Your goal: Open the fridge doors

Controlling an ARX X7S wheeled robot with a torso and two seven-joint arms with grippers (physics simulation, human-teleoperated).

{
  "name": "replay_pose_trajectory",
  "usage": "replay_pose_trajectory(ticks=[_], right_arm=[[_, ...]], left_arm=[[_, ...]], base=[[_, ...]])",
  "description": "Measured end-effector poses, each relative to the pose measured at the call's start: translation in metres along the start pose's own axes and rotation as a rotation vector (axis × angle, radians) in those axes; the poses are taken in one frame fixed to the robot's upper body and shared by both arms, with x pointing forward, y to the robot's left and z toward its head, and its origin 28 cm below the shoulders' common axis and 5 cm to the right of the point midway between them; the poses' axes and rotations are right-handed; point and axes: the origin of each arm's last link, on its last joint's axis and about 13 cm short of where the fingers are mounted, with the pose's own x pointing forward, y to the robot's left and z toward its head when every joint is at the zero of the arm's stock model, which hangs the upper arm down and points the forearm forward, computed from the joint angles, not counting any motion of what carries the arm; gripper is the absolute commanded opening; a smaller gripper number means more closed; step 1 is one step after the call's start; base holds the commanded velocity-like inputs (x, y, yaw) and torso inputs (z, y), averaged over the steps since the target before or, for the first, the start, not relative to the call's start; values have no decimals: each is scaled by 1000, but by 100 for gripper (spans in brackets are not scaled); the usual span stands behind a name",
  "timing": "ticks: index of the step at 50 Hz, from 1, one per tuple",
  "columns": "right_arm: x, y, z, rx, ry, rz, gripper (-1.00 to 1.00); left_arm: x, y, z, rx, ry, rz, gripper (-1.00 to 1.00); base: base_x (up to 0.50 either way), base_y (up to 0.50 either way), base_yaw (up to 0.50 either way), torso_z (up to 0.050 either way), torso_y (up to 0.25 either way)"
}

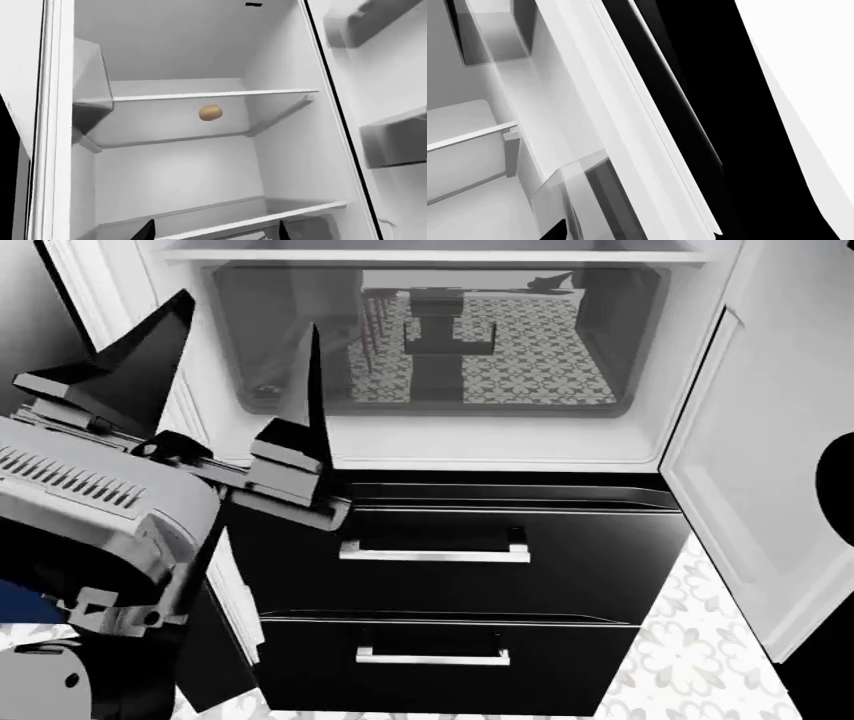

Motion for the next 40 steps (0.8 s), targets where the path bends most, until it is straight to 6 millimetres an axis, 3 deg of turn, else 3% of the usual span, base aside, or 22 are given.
replay_pose_trajectory(ticks=[8, 17, 23, 40], right_arm=[[0, 0, 0, 0, -2, 1, 100], [0, 0, 0, -2, -3, 1, 100], [0, 0, 0, -3, -3, -1, 100], [0, -1, -1, -6, -4, 1, 100]], left_arm=[[-4, 2, 4, -79, -83, 177, 100], [-25, 21, 10, -35, -127, 622, 100], [-36, 30, 11, -15, -137, 824, 100], [-57, 46, 14, 19, -144, 1080, 100]], base=[[6, 0, 0, -3, 0], [1, 0, 0, -2, 0], [0, 0, 0, 0, 0], [1, 0, -2, -1, 0]])
